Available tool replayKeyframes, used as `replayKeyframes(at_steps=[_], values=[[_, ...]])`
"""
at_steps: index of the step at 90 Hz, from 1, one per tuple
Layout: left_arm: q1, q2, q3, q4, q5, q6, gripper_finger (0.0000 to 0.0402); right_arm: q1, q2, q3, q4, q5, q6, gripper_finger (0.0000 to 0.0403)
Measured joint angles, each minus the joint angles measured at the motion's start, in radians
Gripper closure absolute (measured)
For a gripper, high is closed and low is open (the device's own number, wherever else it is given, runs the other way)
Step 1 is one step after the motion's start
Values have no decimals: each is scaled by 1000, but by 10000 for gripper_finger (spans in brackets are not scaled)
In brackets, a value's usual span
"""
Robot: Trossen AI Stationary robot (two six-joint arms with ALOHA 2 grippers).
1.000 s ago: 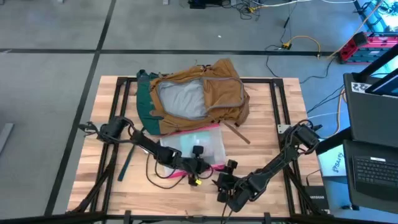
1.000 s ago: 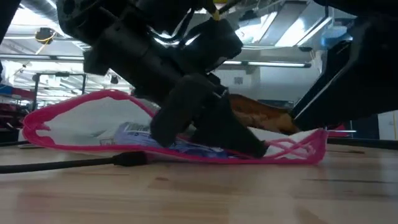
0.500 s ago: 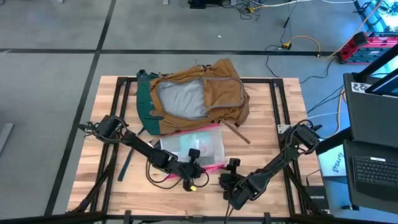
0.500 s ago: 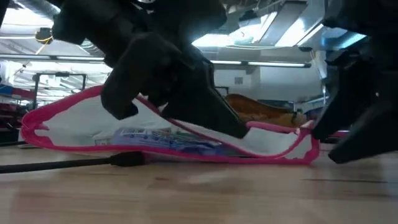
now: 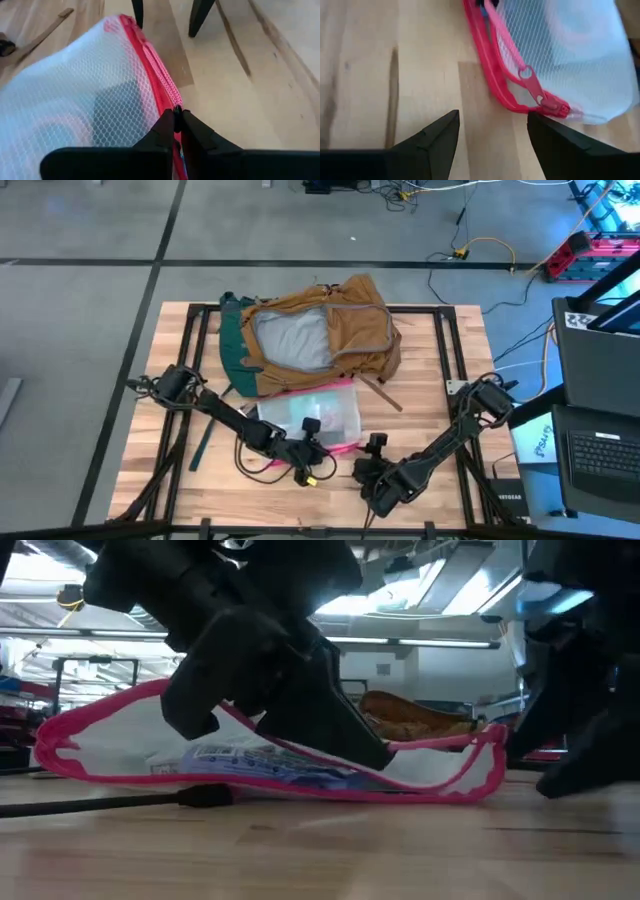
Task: Unpack backpack
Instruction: Close the pink zipper pouch
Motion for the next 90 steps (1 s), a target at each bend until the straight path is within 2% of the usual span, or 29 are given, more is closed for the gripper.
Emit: replayKeyframes(at_steps=[18, 40, 65, 79, 85, 90], values=[[1, 0, 0, 1, 0, 0, 401, 0, 0, 112, -26, 70, -88, 182], [-1, 0, 0, -15, 0, -3, 401, -8, 0, 193, -85, 84, -217, 182], [-1, 0, 0, -19, 0, 1, 401, 0, 0, 193, -11, 259, -250, 182], [-1, 0, 0, -27, 0, -1, 401, 45, 0, 188, 121, 366, -504, 182], [-1, 0, 0, -34, 0, -3, 401, 62, 0, 182, 182, 371, -616, 182], [-1, 0, 0, -37, 0, -3, 401, 67, 0, 174, 243, 328, -687, 182]])
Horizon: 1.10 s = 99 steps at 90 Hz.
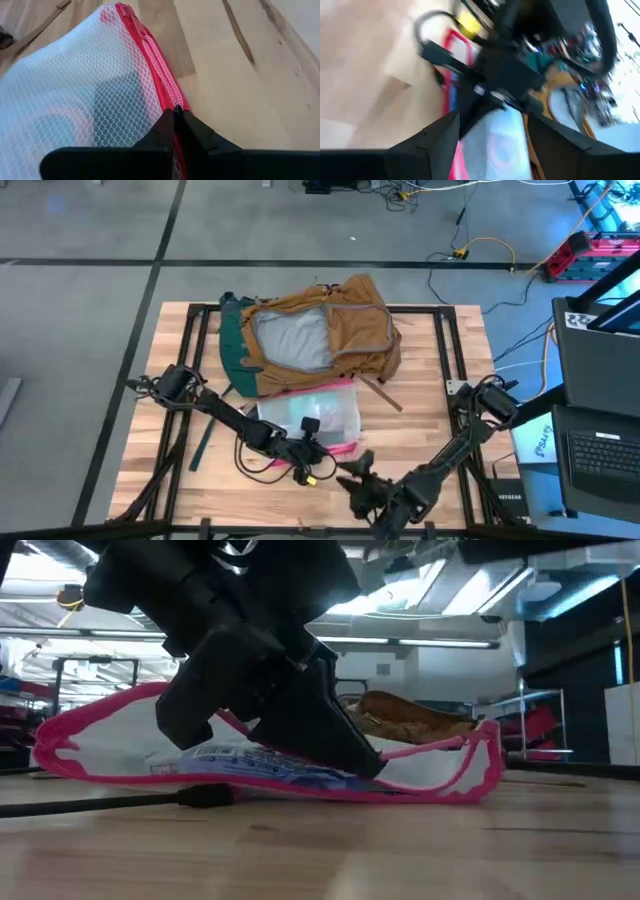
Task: Unpack backpack
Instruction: Close the pink zipper pouch
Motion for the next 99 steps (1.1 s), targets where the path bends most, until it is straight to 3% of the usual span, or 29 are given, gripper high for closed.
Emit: replayKeyframes(at_steps=[22, 31, 41, 68, 80, 88, 99], values=[[-1, 0, 0, -1, 0, -4, 401, -46, 0, -150, 553, -413, -276, 182], [-3, 0, 0, -11, 0, -8, 401, -60, 0, -222, 792, -505, -393, 182], [-7, 0, 0, -22, 0, -9, 401, -62, -29, -299, 879, -465, -479, 182], [-8, -1, 0, -40, 9, -12, 401, -124, -199, -710, 1254, -421, -377, 182], [-8, -1, 0, -41, 14, -21, 401, -133, -290, -902, 1409, -335, -329, 182], [-8, -1, 0, -50, 17, -22, 401, -133, -355, -971, 1402, -269, -265, 182], [-8, -1, 0, -51, 18, -22, 401, -133, -411, -981, 1227, -266, -237, 182]])
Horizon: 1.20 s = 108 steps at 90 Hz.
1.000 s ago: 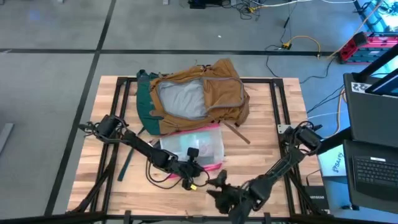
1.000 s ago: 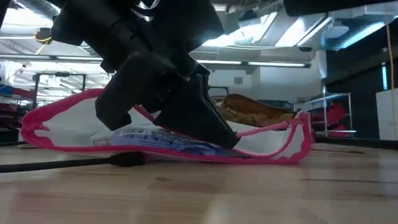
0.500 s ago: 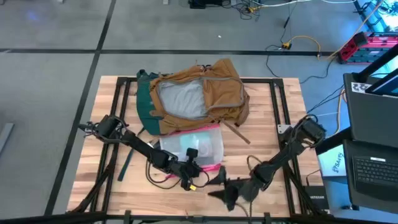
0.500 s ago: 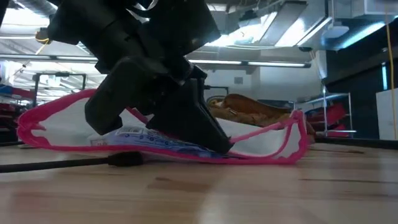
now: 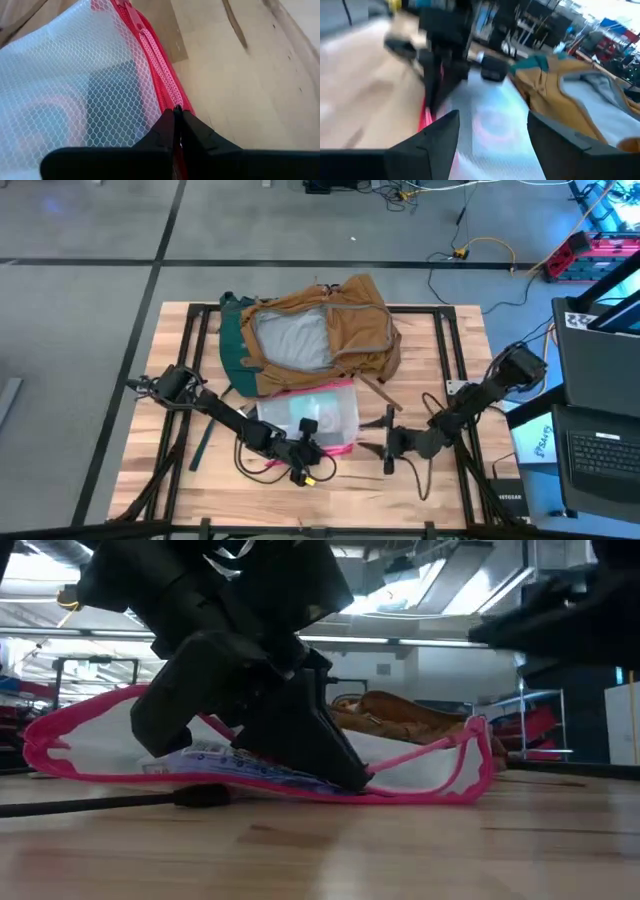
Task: Unpack backpack
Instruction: Close the pink zipper pouch
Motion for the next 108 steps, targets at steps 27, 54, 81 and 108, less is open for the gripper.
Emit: replayKeyframes(at_steps=[27, 54, 81, 108], values=[[1, 0, 0, -2, 2, -8, 401, -7, 0, 164, -553, -9, 141, 182], [1, 0, 0, -2, 2, -14, 401, -9, 14, 195, -644, -27, 156, 182], [1, 0, 0, -2, 2, -27, 401, -71, 118, 197, -584, -72, 170, 182], [1, 0, 0, -3, 2, -28, 401, -88, 126, 231, -567, -77, 78, 182]])
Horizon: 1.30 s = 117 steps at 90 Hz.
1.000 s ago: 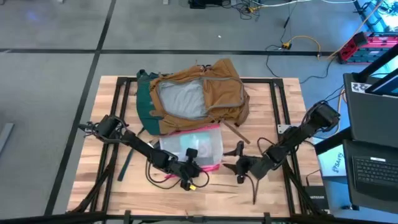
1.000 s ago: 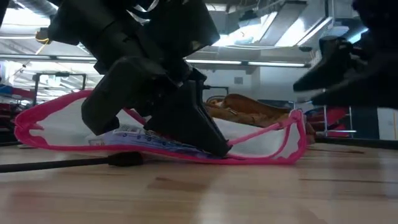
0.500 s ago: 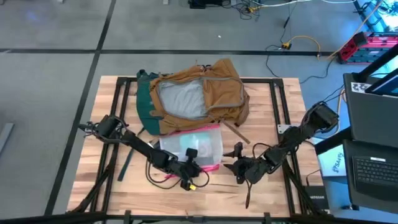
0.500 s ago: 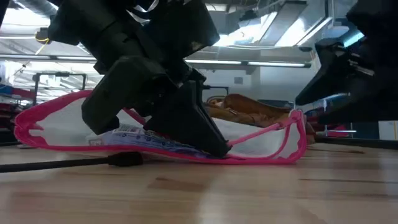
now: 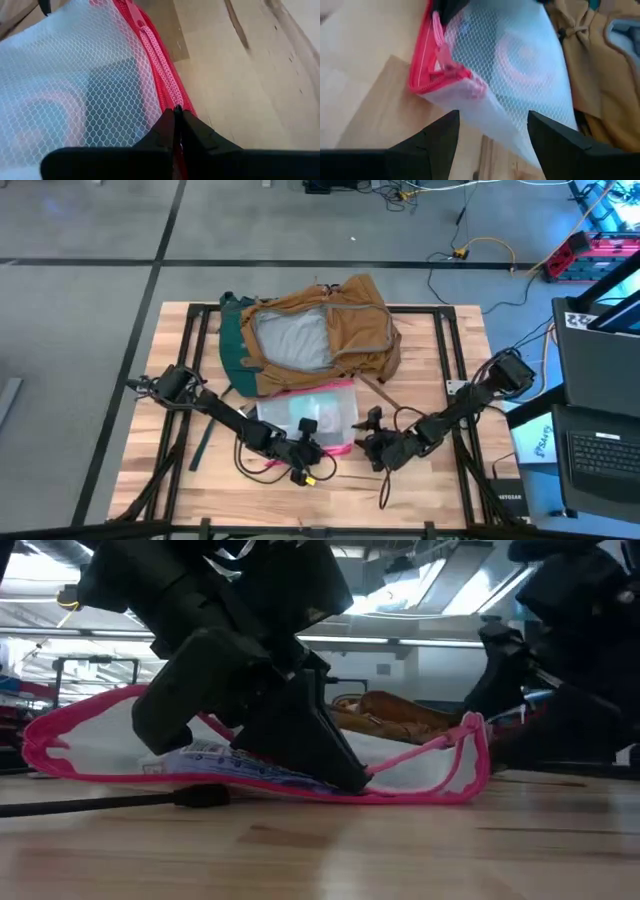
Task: Unpack backpack
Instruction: Close the pink zipper pouch
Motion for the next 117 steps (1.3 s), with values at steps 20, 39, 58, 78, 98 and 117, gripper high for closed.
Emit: replayKeyframes(at_steps=[20, 39, 58, 78, 98, 117], values=[[0, 0, 0, 0, 0, 2, 401, 0, 0, 22, 10, -62, -3, 207], [-1, 0, 0, -1, 0, 2, 401, 0, 0, 22, 8, -107, -3, 277], [0, 0, 0, -1, 1, 4, 401, 0, 0, 22, -23, -149, -5, 391], [-7, 0, 0, -5, 2, 0, 401, 1, 0, 22, -87, -118, 43, 400], [-37, -26, 0, -84, 1, -46, 401, 3, 0, 22, -104, -107, 74, 402], [-74, -61, 0, -184, -32, -97, 401, 3, 0, 22, -115, -103, 95, 402]])
